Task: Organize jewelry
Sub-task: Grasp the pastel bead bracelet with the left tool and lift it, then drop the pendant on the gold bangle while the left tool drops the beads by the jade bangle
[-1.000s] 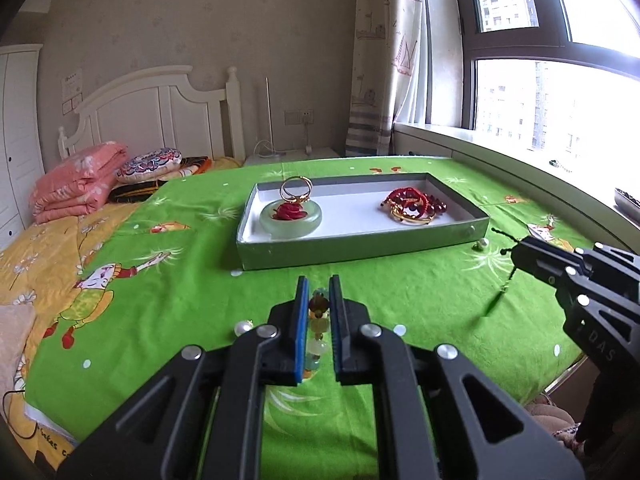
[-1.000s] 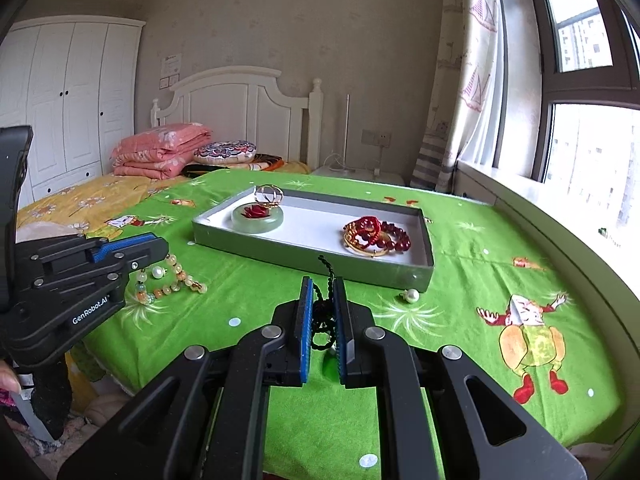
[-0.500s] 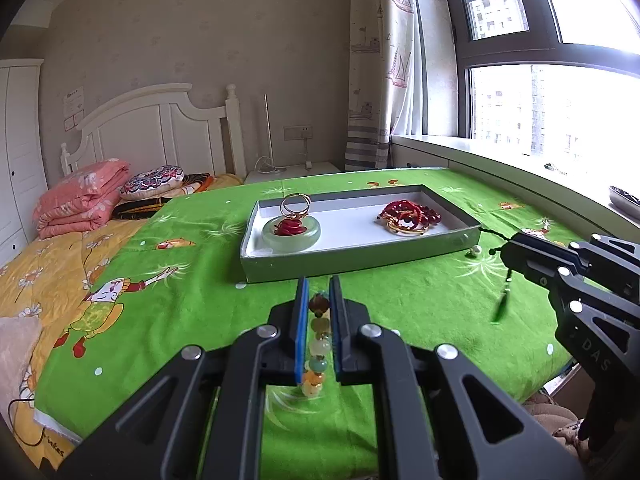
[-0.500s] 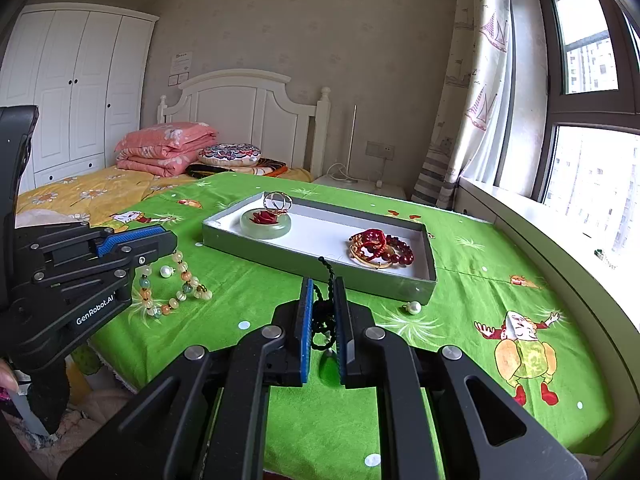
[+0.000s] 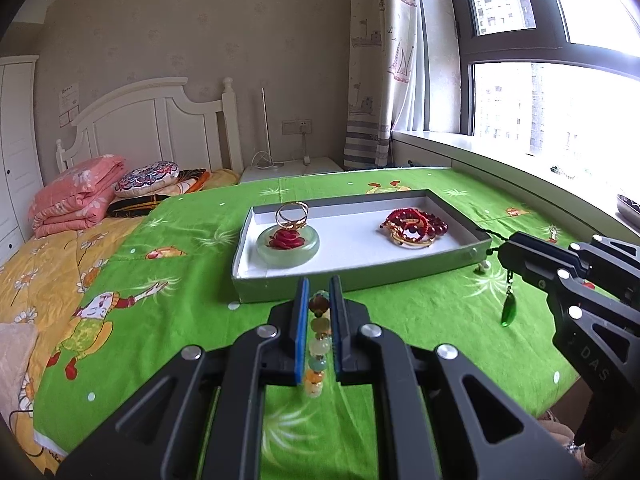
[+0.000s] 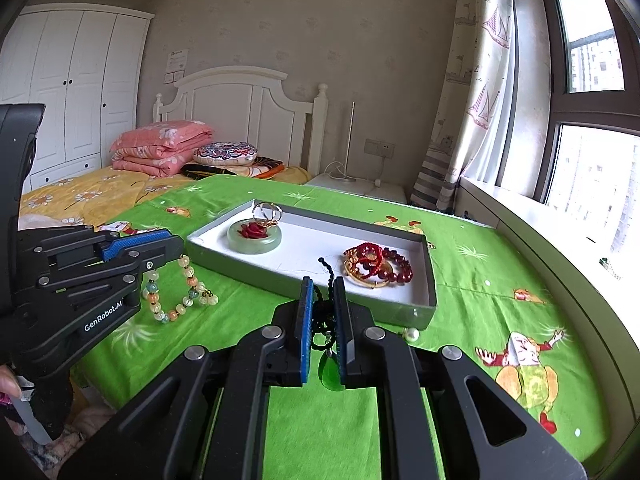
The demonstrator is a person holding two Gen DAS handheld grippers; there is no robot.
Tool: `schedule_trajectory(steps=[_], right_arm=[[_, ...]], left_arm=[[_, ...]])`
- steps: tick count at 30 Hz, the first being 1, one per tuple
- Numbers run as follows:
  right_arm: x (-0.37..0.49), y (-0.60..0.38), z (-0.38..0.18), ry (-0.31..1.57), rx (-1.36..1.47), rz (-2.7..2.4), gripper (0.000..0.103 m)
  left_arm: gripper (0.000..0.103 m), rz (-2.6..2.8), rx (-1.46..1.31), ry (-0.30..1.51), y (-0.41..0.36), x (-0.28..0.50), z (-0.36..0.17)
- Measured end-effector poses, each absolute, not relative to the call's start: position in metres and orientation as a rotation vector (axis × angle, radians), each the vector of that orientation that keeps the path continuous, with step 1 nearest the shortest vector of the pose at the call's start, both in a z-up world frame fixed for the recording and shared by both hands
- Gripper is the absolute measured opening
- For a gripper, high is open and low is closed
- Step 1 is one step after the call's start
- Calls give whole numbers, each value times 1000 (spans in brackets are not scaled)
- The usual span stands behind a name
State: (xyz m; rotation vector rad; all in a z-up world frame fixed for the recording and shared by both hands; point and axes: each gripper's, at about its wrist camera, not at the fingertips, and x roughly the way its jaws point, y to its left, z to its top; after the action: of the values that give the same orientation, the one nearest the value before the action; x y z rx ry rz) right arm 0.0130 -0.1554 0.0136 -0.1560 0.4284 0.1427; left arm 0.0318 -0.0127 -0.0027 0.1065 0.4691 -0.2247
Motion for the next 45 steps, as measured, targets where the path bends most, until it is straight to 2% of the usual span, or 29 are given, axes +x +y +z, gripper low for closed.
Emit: schedule_trajectory(steps=[19, 30, 39, 40, 41, 42, 43, 44, 45], right_arm=[[122, -158, 28, 549, -119, 126, 10], [186, -165, 15, 657, -90, 65, 10], [200, -176, 2, 717, -56, 44, 13], [200, -176, 1, 720, -57, 43, 14], [199, -177, 1, 722, -55, 43, 23], [198, -179, 2, 718, -47, 44, 37], [197, -180, 2, 711, -40, 45, 42], [195, -180, 3, 707, -42, 42, 43], [193, -179, 4, 705, -47, 41, 43]], left_arm=[[10, -232, 81, 558, -39, 150, 37], [10, -187, 68, 673, -53, 215, 27], [10, -159, 53, 742, -53, 235, 9], [12, -162, 62, 737, -54, 234, 9], [18, -168, 68, 737, -54, 233, 9], [22, -170, 70, 735, -54, 232, 9], [34, -166, 70, 727, -53, 230, 10], [39, -161, 70, 717, -53, 228, 11], [39, -158, 70, 712, -53, 228, 12]])
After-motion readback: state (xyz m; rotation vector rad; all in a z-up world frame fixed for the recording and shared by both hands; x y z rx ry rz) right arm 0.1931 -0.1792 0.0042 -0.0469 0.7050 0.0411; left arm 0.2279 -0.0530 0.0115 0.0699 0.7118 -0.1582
